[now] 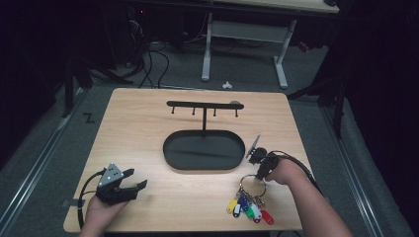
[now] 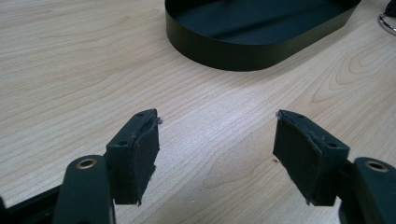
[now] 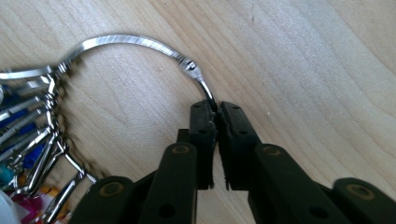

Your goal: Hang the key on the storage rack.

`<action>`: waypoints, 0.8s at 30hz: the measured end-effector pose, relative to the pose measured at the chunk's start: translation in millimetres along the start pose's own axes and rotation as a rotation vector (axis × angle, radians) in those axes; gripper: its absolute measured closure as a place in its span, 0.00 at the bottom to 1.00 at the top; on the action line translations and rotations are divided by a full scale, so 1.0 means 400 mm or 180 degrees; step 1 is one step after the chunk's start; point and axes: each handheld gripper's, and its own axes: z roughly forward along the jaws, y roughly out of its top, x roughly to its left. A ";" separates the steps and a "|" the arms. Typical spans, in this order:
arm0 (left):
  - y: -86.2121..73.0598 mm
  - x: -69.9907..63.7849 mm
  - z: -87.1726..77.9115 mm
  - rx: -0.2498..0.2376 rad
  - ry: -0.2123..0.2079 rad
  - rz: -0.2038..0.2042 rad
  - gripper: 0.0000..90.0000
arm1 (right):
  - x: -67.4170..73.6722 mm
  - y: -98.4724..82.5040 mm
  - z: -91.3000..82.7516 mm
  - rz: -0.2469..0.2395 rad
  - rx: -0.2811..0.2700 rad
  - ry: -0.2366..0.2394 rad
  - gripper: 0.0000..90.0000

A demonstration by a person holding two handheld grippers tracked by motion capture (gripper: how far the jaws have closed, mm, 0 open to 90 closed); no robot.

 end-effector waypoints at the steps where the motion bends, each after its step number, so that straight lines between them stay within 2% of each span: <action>1: 0.000 0.000 0.000 -0.0005 -0.0003 -0.0001 0.36 | 0.001 0.000 0.000 0.0011 0.0009 0.0002 0.96; 5: 0.000 -0.001 0.001 -0.0009 -0.0018 -0.0008 0.37 | 0.003 -0.001 0.000 0.0057 0.0036 -0.0007 0.95; 6: 0.000 -0.002 0.002 -0.0011 -0.0023 -0.0012 0.37 | 0.002 -0.001 0.001 0.0014 0.0026 -0.0019 0.95; 9: 0.001 -0.002 0.003 -0.0003 -0.0041 -0.0007 0.38 | 0.003 0.005 0.000 0.0047 0.0020 -0.0012 0.85; 10: 0.001 -0.002 0.004 0.0001 -0.0053 -0.0011 0.38 | 0.001 0.008 0.000 -0.0015 -0.0002 -0.0016 0.84; 13: 0.002 -0.002 0.005 0.0002 -0.0080 -0.0018 0.40 | 0.001 0.016 0.000 -0.0030 0.0000 0.0046 0.84; 15: 0.002 -0.001 0.003 -0.0002 -0.0096 -0.0029 0.40 | 0.001 0.018 0.000 -0.0048 0.0014 0.0036 0.85; 20: 0.003 0.000 0.002 -0.0038 -0.0118 -0.0065 0.40 | -0.002 0.020 0.001 -0.0035 0.0048 0.0068 0.90; 24: 0.002 -0.001 0.003 -0.0022 -0.0101 -0.0019 0.39 | -0.003 0.025 0.002 -0.0041 0.0091 0.0092 0.95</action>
